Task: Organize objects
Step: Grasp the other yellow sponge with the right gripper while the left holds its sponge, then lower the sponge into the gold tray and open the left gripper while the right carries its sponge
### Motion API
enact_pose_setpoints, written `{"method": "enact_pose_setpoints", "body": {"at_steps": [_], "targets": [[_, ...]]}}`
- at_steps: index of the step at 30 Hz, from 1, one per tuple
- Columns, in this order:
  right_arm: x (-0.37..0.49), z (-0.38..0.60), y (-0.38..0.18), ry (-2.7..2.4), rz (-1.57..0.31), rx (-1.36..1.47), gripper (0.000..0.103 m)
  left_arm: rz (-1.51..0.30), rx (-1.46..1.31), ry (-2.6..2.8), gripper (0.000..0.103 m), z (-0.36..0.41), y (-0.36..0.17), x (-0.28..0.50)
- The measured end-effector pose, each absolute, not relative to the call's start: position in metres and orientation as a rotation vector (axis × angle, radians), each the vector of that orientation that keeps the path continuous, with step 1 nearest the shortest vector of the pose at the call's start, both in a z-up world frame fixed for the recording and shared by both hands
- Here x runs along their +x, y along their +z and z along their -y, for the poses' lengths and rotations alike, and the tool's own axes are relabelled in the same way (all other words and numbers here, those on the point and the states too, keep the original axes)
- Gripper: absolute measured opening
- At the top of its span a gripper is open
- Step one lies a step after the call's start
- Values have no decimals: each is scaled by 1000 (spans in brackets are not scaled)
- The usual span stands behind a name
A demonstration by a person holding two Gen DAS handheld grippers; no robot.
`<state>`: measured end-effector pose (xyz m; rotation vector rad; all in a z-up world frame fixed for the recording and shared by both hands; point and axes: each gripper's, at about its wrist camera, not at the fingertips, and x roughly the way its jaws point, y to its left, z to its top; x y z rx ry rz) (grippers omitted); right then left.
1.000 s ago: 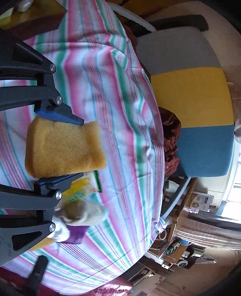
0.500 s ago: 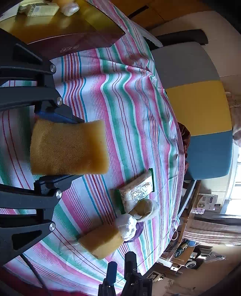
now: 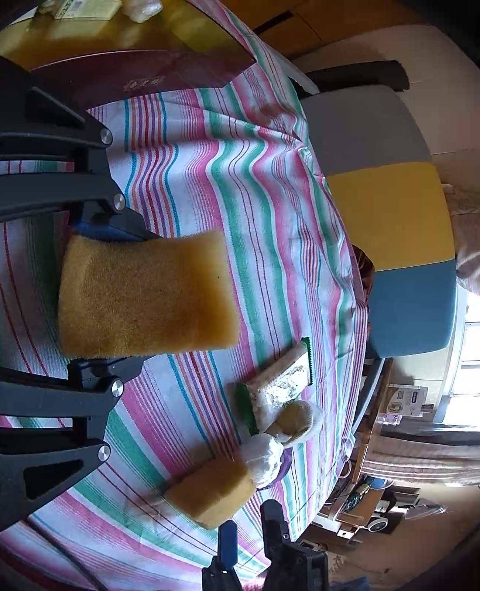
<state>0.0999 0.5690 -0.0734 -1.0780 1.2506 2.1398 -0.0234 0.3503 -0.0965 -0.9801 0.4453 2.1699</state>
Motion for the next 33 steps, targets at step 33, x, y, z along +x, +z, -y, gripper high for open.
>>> {"method": "enact_pose_setpoints", "body": {"at_steps": [33], "targets": [[56, -521, -92, 2166, -525, -1494, 56, -279, -976, 2160, 46, -309, -39, -4]]}}
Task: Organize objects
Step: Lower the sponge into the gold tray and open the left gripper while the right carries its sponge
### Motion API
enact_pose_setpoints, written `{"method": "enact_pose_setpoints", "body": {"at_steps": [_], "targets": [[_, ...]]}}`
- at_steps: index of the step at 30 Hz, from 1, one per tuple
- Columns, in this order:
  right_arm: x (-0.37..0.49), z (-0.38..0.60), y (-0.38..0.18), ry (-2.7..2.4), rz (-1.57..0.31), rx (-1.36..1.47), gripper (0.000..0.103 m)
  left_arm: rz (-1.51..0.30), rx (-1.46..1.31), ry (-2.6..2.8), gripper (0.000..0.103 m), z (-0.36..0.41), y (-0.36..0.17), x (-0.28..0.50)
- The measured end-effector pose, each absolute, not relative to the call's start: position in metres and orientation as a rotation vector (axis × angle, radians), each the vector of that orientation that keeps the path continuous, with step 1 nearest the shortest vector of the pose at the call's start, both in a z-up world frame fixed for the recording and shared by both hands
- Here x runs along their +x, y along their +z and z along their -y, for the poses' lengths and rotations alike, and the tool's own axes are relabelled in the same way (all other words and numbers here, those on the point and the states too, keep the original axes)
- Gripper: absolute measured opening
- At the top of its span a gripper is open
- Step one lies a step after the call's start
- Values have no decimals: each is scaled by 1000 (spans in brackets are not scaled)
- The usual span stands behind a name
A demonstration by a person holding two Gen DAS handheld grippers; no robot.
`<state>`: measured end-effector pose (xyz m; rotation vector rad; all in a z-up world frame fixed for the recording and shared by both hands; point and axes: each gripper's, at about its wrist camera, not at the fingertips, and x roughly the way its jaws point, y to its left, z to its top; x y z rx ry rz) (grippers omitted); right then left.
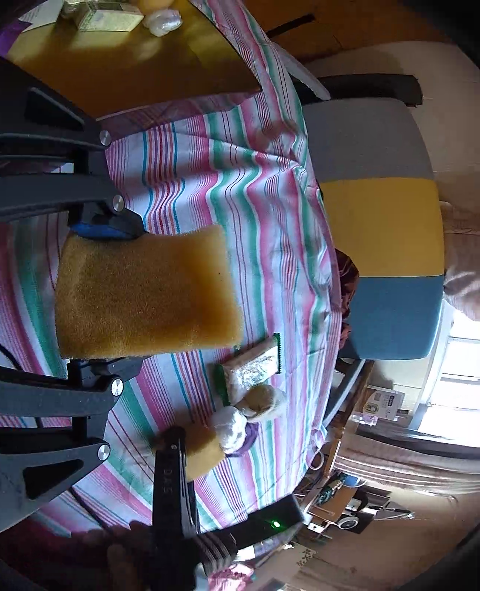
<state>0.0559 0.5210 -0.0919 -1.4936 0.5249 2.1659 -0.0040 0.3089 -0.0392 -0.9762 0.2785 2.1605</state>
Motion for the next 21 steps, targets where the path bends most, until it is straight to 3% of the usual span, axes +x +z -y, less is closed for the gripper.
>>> {"method": "enact_pose_setpoints", "body": {"at_steps": [5, 9, 16, 21], "targets": [[50, -496, -84, 2326, -497, -1533, 53, -81, -912, 2105, 46, -269, 1, -1], [42, -456, -89, 2417, -279, -1618, 53, -35, -882, 2147, 47, -236, 18, -6], [42, -452, -90, 2429, -286, -1627, 54, -24, -1010, 2354, 48, -173, 11, -42], [40, -450, -93, 2420, -278, -1624, 54, 151, -1170, 2420, 48, -121, 2, -89]]}}
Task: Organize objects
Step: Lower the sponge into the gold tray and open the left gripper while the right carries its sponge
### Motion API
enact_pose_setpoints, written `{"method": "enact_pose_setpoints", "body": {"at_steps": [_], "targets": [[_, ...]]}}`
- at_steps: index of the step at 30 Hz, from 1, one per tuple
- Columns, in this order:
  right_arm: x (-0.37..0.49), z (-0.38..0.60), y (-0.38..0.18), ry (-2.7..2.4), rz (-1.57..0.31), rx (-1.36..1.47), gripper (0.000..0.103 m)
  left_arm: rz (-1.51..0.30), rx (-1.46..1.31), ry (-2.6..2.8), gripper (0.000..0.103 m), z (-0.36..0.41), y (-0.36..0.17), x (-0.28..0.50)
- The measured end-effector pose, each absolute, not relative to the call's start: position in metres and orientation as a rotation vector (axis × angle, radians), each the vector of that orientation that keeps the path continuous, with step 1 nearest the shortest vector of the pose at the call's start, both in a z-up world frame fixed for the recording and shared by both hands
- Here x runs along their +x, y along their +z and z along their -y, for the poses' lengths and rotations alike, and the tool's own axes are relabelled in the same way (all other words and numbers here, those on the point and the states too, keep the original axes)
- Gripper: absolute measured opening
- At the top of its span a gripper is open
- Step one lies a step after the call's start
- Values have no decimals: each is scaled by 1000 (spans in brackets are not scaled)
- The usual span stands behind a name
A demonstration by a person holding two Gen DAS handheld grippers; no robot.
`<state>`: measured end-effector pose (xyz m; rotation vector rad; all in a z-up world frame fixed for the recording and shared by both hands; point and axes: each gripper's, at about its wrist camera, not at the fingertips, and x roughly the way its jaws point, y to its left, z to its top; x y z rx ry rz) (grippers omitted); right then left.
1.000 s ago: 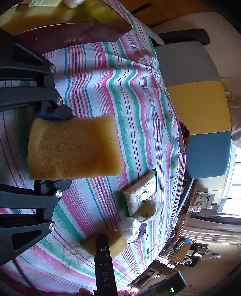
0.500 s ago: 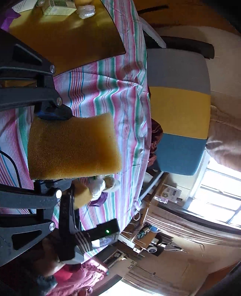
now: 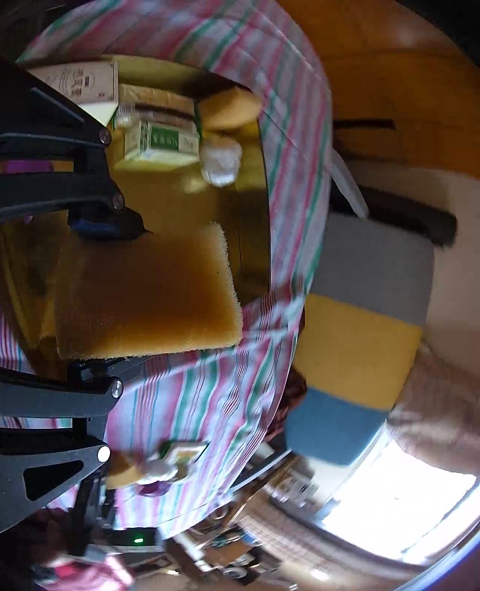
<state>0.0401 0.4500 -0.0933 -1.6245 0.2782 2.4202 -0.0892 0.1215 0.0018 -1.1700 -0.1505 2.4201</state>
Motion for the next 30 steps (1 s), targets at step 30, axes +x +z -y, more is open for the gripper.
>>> {"method": "enact_pose_setpoints", "body": {"at_steps": [30], "targets": [[33, -448, -94, 2413, -265, -1628, 54, 6, -1310, 2594, 69, -100, -23, -205]]}}
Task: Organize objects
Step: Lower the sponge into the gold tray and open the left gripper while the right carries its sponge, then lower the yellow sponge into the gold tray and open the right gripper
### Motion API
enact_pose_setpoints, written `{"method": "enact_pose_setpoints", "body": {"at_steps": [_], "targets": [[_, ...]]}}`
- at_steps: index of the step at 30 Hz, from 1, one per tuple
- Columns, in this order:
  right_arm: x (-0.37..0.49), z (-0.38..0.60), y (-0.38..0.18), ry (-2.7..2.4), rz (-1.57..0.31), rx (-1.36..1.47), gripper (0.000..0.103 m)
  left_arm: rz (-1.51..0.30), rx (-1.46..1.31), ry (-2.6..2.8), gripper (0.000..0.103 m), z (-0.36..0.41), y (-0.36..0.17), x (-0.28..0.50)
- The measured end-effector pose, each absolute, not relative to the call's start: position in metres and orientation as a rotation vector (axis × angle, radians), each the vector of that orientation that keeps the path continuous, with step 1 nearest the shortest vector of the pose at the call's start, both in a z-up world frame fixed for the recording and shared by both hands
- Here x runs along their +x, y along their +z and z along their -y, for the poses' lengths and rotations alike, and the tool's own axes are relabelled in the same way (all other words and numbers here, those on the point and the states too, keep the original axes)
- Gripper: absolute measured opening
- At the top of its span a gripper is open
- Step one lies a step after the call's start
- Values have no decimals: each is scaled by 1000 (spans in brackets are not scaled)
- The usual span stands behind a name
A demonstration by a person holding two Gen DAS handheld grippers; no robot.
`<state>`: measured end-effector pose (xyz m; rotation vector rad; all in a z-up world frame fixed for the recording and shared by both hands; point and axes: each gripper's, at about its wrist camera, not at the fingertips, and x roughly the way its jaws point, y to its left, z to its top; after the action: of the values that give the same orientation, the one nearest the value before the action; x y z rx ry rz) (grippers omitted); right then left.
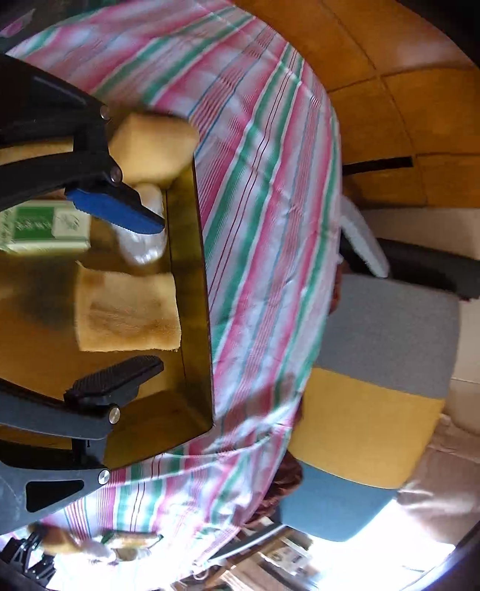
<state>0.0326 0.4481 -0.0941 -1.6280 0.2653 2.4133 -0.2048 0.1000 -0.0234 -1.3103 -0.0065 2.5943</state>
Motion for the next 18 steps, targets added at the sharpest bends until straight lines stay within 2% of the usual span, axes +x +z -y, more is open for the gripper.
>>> {"method": "enact_pose_setpoints", "body": {"at_steps": [8, 14, 18], "targets": [[37, -444, -85, 2449, -256, -1577, 54, 28, -1099, 2735, 72, -54, 21, -130], [31, -409, -50, 2597, -331, -1490, 54, -15, -1062, 2772, 72, -26, 17, -86], [8, -338, -16, 2775, -309, -1489, 54, 10, -1077, 2783, 72, -10, 10, -70]]}}
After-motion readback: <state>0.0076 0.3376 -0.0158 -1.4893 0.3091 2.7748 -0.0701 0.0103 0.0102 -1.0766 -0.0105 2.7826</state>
